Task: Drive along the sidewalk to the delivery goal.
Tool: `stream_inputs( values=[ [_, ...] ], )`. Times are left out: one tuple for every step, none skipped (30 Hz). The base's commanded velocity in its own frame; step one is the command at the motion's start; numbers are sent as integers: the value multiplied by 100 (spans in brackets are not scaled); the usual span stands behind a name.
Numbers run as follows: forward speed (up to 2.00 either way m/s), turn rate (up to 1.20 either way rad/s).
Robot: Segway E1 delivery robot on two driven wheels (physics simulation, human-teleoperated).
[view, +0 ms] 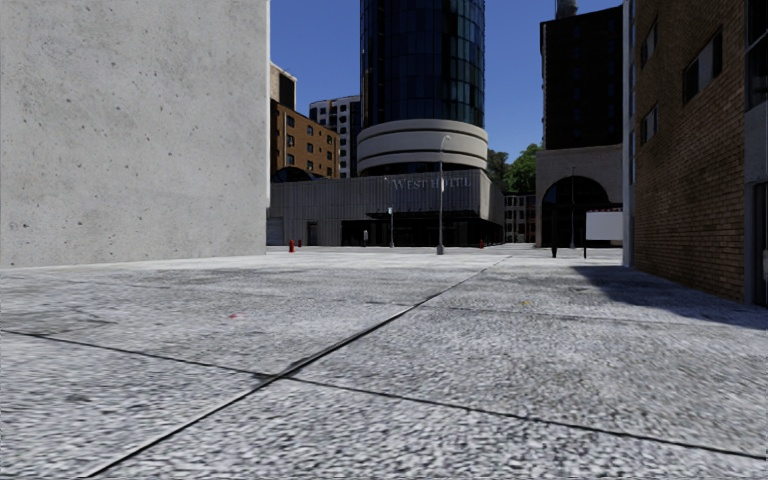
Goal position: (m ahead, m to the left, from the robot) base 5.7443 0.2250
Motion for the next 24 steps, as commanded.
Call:
stream_inputs(
  values=[
    [200, 0],
    [200, 0],
    [200, 0],
    [200, 0],
    [200, 0],
    [200, 0],
    [200, 0],
    [200, 0],
    [200, 0],
    [200, 0],
    [200, 0],
    [200, 0],
    [200, 0],
    [200, 0],
    [200, 0],
    [200, 0],
    [200, 0],
    [200, 0],
    [200, 0],
    [200, 0],
    [200, 0],
    [200, 0],
    [200, 0],
    [200, 0]
  ],
)
